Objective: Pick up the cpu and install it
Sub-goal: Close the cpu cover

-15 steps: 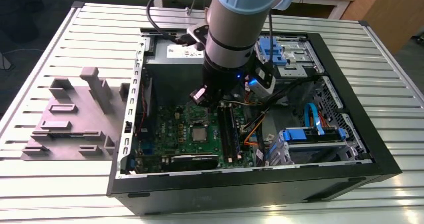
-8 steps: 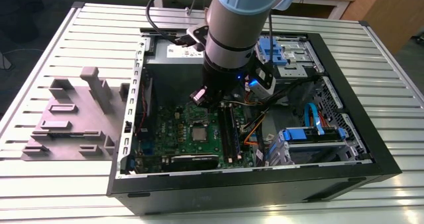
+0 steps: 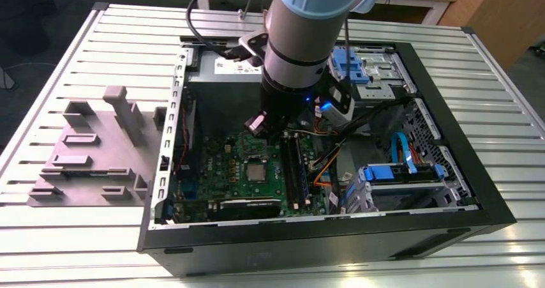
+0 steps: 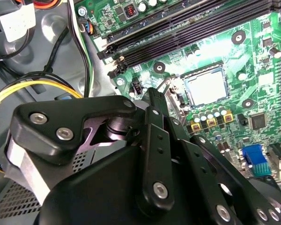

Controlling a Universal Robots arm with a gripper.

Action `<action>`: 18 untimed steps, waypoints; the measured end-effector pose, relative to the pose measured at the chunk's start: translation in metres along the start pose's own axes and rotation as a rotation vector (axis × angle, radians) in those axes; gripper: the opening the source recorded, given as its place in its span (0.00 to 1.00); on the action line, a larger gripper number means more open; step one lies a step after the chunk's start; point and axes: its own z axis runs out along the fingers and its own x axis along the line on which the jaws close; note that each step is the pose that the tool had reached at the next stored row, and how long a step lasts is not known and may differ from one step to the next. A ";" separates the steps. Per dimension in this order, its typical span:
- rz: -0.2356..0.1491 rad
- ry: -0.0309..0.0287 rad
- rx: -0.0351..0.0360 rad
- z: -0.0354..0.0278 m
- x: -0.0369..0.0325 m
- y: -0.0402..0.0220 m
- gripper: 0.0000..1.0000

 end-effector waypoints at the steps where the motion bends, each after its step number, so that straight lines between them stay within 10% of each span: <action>1: -0.010 0.0010 -0.0002 0.0000 0.0000 0.0000 0.10; 18: -0.097 0.0106 -0.0017 0.0000 -0.0010 -0.0008 0.10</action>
